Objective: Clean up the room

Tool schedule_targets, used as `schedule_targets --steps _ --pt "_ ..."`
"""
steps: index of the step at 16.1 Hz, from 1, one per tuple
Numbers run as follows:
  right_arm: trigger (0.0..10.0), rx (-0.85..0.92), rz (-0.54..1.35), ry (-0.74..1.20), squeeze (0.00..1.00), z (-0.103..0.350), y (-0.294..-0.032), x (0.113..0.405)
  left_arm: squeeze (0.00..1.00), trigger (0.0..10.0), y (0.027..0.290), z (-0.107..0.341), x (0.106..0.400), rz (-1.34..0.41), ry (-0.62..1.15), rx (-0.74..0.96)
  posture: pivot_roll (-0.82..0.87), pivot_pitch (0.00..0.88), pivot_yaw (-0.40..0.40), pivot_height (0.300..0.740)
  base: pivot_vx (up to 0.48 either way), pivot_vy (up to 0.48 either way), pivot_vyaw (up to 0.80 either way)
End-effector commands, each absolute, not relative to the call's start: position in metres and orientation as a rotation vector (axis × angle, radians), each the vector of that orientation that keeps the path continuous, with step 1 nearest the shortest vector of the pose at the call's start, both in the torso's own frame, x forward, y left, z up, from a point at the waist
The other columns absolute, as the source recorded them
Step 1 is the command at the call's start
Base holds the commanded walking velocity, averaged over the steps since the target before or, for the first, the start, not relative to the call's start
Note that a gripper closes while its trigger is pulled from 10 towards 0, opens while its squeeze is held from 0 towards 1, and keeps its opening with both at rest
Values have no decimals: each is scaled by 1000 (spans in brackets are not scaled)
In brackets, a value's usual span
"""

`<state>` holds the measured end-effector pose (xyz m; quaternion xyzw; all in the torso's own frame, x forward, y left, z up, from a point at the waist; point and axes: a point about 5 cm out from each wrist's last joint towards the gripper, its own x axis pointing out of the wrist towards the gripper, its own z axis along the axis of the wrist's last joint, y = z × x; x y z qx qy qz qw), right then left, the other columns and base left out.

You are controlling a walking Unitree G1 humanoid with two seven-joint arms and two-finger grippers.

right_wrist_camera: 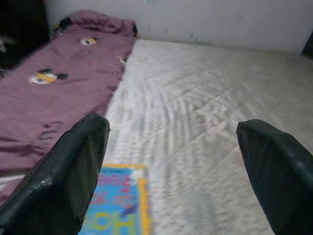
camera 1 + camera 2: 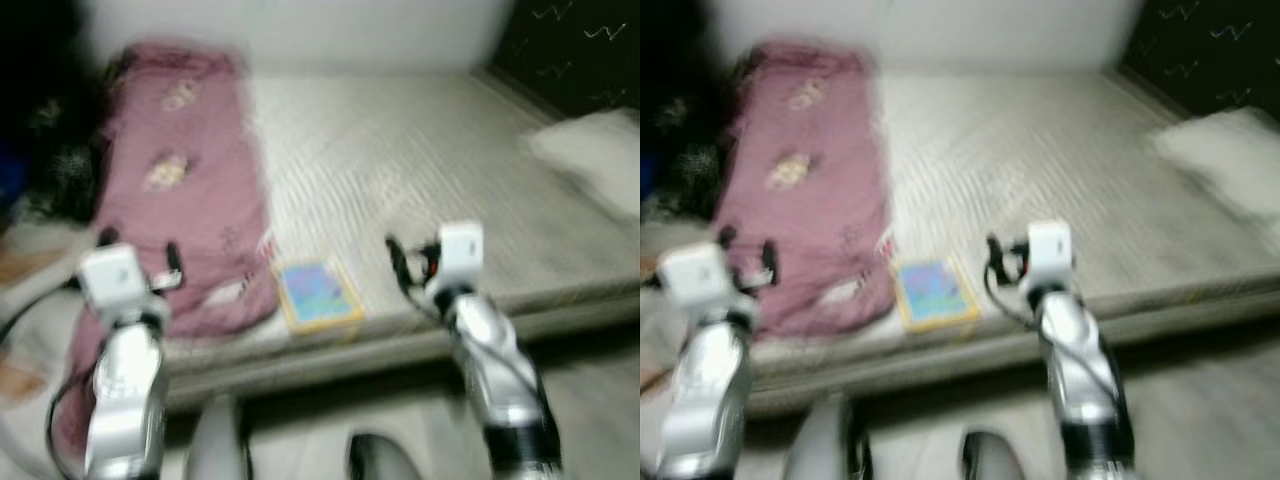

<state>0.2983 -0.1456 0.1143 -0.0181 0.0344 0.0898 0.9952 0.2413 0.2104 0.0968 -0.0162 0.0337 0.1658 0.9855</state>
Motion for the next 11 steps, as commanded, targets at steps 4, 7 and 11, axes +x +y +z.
schedule_targets --steps 4,7,11 --pt "10000 -39 195 69 0 114 -143 299 0 10000 213 101 244 349 60 -34 -87 0 -52 644 0 0 0" --pt "10000 -52 210 59 0 115 -140 299 0 10000 213 102 244 336 52 -34 -88 0 -53 644 0 0 0" --pt "10000 -51 211 58 0 115 -140 299 0 10000 213 102 245 324 51 -37 -91 0 -51 644 213 0 0"
